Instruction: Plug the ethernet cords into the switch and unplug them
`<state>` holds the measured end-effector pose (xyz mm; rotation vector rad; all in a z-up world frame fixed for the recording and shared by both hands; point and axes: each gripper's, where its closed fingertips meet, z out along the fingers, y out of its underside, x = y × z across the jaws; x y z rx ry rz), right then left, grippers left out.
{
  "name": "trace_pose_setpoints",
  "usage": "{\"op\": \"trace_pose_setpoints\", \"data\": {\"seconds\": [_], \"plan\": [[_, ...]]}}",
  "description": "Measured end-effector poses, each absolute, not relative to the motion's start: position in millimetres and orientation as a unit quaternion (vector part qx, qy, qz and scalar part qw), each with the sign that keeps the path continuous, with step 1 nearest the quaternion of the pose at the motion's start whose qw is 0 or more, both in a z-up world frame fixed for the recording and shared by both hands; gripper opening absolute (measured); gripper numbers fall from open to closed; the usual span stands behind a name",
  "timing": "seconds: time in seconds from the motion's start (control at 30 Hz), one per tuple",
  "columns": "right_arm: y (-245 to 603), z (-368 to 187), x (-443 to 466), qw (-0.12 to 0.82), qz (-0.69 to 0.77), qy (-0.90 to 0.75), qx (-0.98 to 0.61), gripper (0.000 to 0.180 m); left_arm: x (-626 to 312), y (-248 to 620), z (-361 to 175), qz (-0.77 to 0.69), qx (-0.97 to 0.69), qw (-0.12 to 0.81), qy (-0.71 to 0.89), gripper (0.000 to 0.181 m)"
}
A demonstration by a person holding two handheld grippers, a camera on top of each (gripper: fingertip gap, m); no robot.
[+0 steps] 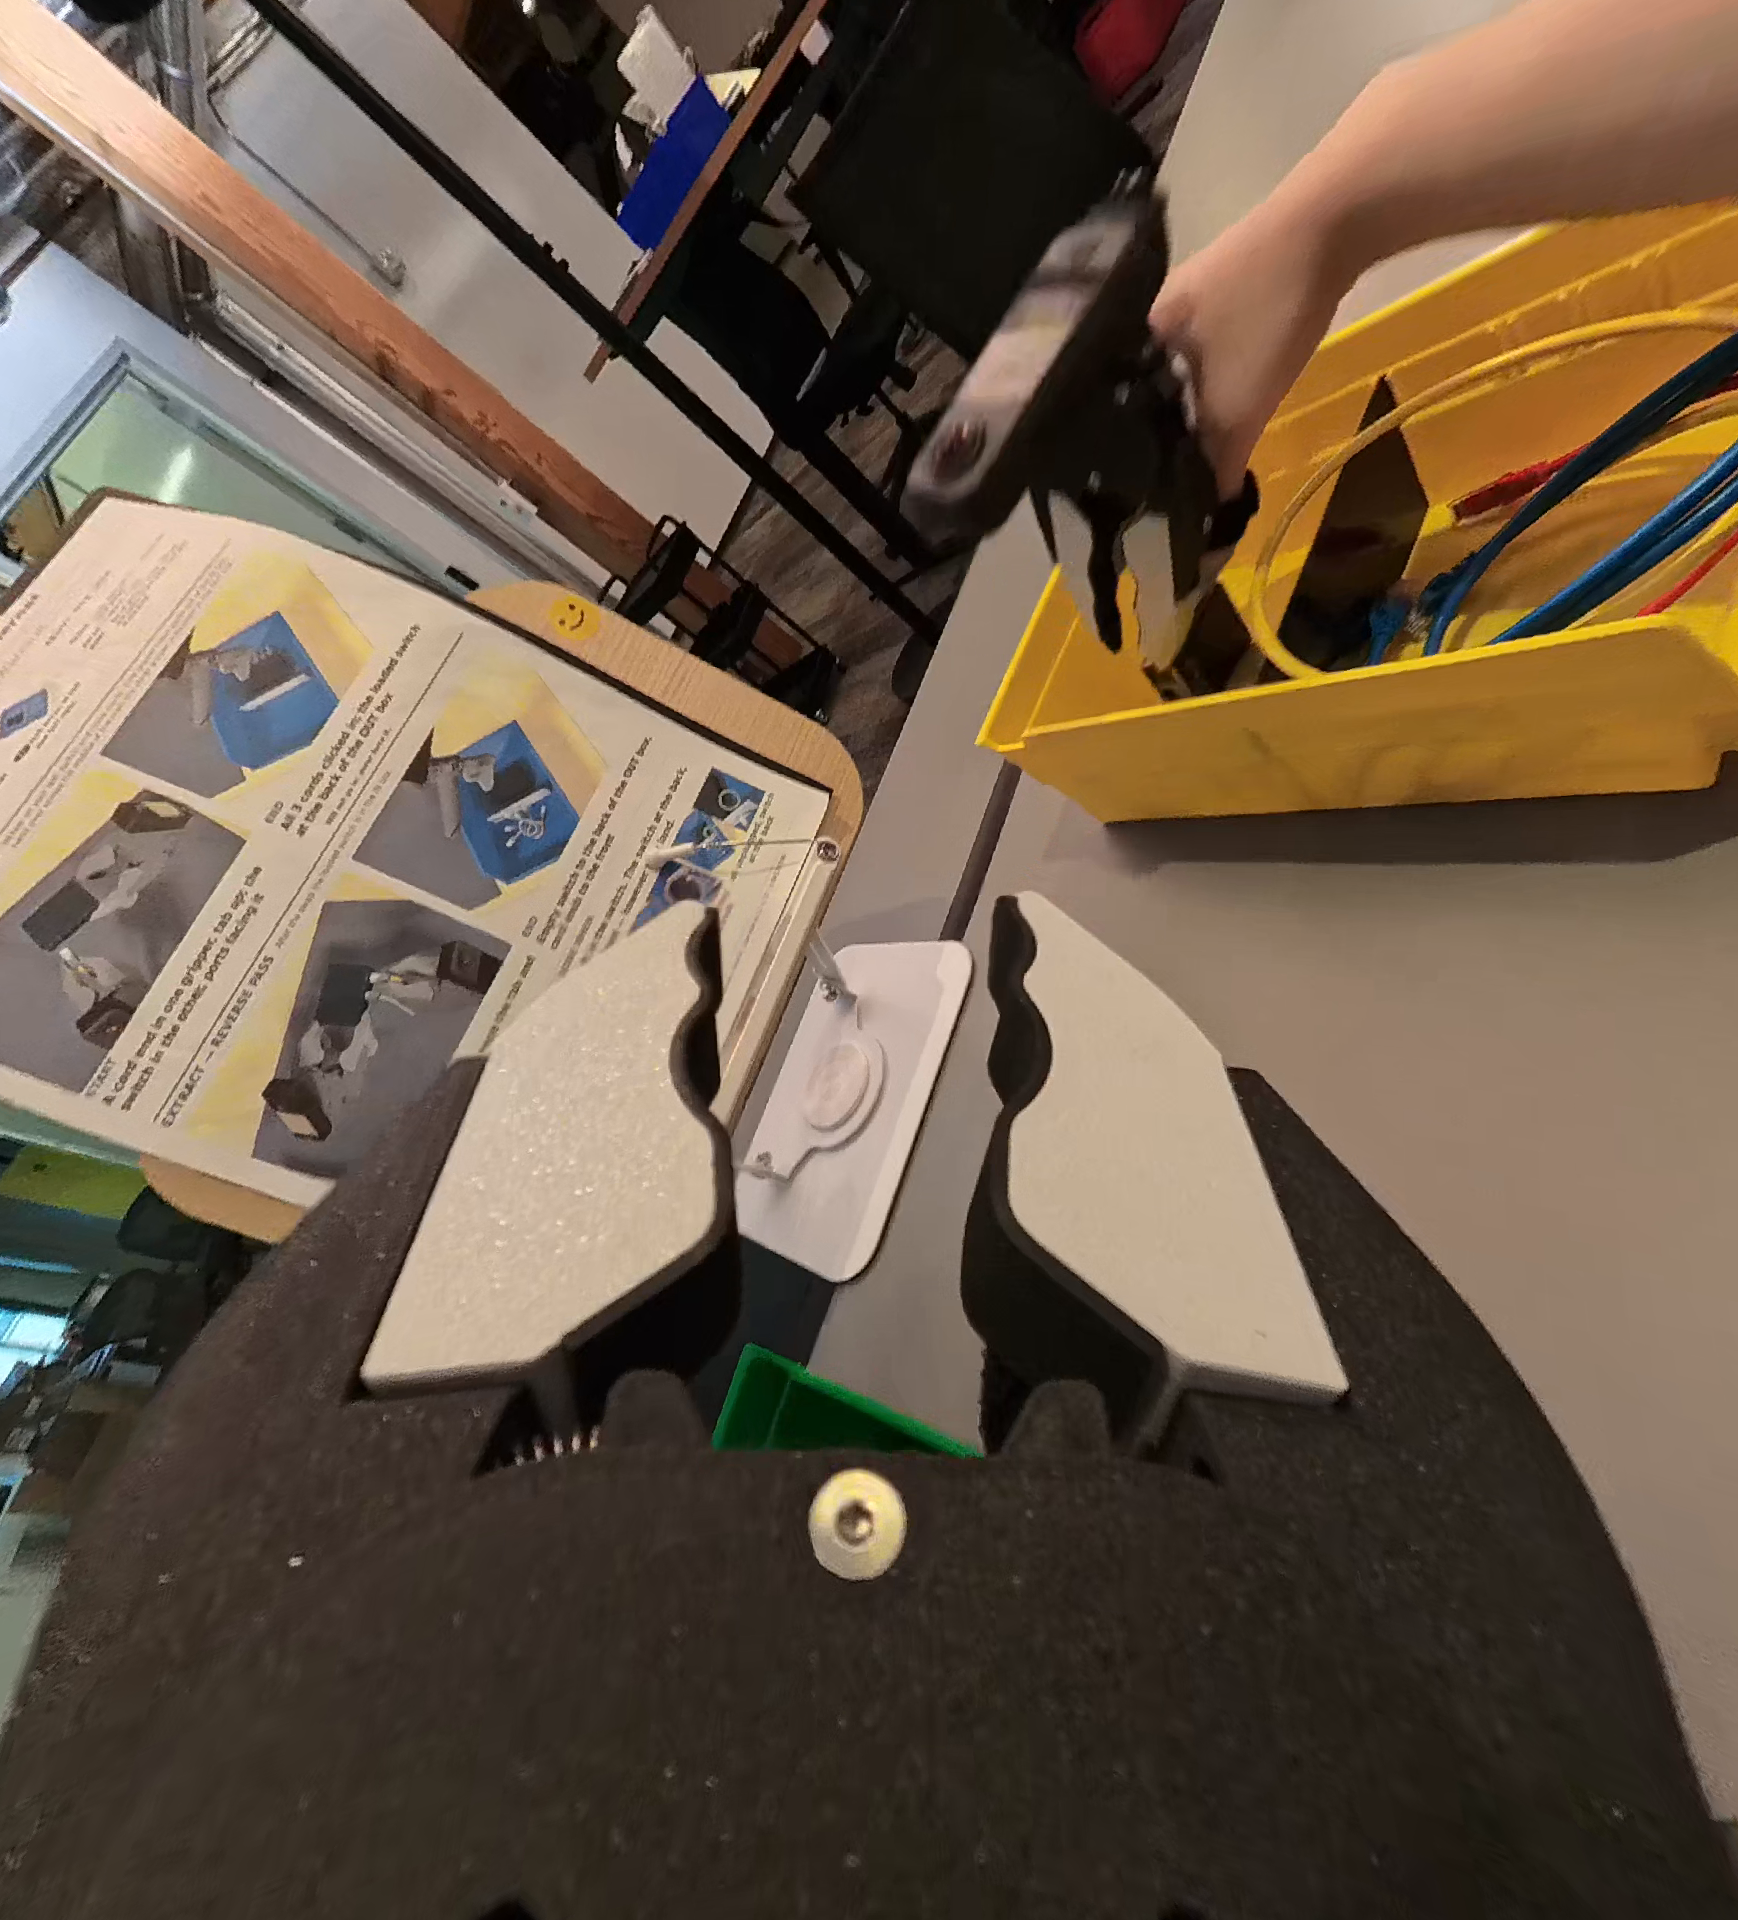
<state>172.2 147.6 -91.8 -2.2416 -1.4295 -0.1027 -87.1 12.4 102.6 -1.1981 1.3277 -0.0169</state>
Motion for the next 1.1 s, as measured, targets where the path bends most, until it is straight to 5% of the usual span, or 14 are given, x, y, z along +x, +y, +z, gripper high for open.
{"op": "trace_pose_setpoints", "data": {"seconds": [0.4, 0.53, 0.87, 1.1], "plan": [[91, 106, 153, 0.564, -0.241, -0.276, -0.739, 0.043, -122, 72, 86, 0.172, -0.623, 0.592, 0.481, 0.047], [59, 125, 125, 0.554, -0.25, -0.255, -0.752, 0.071, -143, 86, 85, 0.243, -0.651, 0.574, 0.433, 0.046], [43, 148, 114, 0.595, -0.327, -0.267, -0.684, 0.059, -204, 64, 66, 0.118, -0.799, 0.477, 0.346, 0.047], [29, 120, 195, 0.542, -0.206, -0.182, -0.794, 0.065, -321, 38, 49, 0.067, -0.892, 0.405, 0.19, 0.052]]}}
